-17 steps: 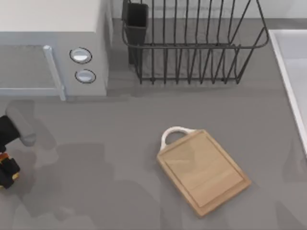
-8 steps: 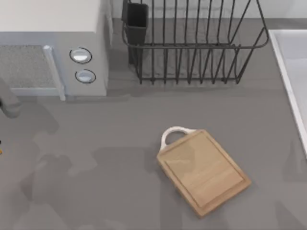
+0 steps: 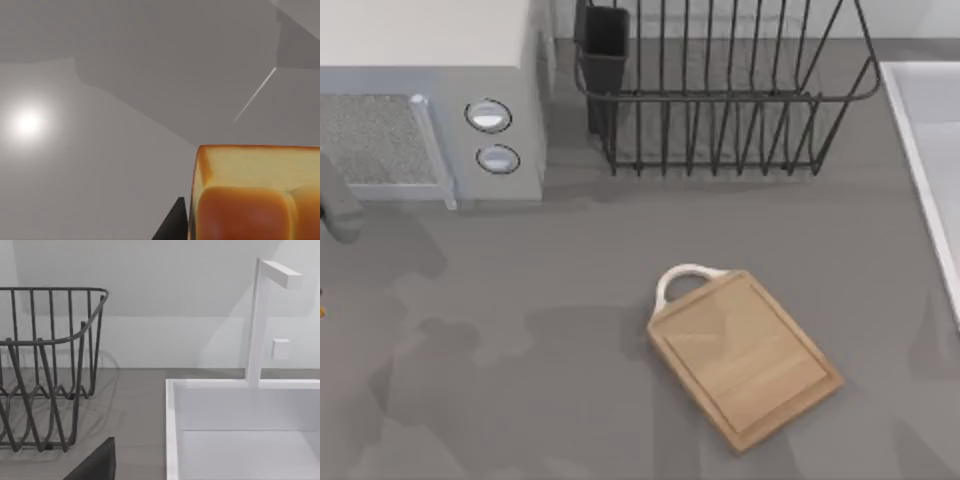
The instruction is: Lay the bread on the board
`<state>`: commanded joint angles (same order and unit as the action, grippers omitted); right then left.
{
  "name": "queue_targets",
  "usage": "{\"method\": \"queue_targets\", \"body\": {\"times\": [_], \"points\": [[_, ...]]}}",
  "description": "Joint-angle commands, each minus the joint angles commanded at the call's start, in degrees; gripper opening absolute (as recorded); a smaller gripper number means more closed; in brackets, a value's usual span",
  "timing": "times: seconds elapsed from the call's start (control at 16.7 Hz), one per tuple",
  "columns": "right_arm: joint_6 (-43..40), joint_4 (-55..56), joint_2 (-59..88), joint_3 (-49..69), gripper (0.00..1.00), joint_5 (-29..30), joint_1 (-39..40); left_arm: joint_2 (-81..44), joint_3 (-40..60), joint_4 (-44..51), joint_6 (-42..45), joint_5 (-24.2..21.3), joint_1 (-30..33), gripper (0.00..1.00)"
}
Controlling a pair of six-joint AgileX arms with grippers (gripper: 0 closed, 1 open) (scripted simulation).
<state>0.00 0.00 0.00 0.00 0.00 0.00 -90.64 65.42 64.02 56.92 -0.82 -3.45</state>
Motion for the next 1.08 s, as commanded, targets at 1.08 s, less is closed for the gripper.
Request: {"method": "queue_targets", "body": {"times": [1.08], "points": [[0.0, 0.0, 0.0, 0.0, 1.00, 0.0, 0.0, -17.9, 23.7, 12.2, 100.0, -4.6, 32.3, 0.00]]}}
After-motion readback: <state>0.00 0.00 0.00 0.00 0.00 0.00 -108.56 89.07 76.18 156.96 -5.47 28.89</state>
